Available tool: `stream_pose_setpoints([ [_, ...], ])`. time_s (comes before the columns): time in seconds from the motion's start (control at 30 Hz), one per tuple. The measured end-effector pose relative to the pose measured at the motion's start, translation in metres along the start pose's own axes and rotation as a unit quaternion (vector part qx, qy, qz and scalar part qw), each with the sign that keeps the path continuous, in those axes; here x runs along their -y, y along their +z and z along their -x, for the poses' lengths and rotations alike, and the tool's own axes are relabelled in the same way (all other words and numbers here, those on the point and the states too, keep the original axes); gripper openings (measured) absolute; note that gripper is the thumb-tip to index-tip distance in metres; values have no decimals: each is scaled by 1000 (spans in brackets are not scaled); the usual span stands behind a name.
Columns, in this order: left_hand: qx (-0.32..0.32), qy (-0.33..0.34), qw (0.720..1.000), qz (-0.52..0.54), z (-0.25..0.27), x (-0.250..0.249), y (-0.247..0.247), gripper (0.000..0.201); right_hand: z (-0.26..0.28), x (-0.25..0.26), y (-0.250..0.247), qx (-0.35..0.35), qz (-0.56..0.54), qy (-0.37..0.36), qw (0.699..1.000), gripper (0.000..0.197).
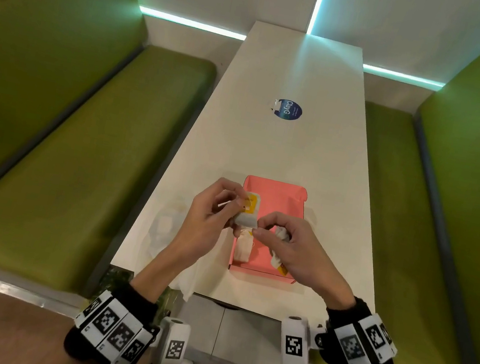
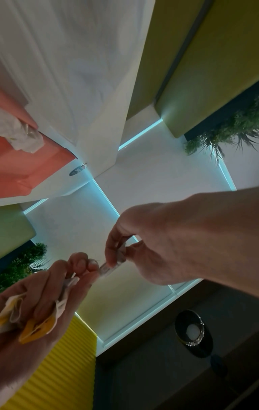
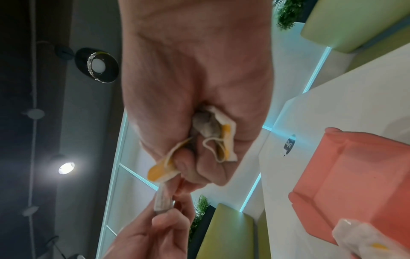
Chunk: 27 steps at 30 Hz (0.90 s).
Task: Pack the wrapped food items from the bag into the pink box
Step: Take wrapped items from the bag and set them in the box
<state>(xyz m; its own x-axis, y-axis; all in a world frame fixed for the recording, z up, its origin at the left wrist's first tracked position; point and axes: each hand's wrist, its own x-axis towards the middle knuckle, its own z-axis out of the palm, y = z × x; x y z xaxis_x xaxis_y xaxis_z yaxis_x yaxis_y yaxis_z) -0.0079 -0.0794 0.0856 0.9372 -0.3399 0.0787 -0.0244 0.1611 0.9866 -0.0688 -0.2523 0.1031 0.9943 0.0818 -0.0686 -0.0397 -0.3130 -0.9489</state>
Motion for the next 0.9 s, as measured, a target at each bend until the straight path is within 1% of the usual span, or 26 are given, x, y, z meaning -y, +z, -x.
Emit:
stream_pose_setpoints([
  [0.1,2,-25,1000,16,0,0,-3,14,1,0,2,-14,-22,-6,1000,9],
  [0.17,5,-38,999,12,0,-1,-4,12,2,-1,3,-25,-40,-15,999,8],
  [0.23,4,-41,999,-1,1,-1,-4,15,3,-2,3,-32,-53,-21,998,9],
  [0.4,-31,-51,998,15,4,1,3,13,4,-4,7,-35,-73,-24,996,9],
  [0.5,-56,-55,996,32,4,2,6,12,4,-7,8,-51,-78,-18,996,9],
  [0.63,-68,-63,994,52,5,4,10,15,4,-10,10,-73,-86,-19,993,9],
  [0.8,-73,-71,993,56,8,10,14,17,5,-16,15,-86,-81,-17,993,16],
  [0.9,-77,-69,992,70,9,11,16,17,8,-22,17,-78,-60,-33,995,25],
])
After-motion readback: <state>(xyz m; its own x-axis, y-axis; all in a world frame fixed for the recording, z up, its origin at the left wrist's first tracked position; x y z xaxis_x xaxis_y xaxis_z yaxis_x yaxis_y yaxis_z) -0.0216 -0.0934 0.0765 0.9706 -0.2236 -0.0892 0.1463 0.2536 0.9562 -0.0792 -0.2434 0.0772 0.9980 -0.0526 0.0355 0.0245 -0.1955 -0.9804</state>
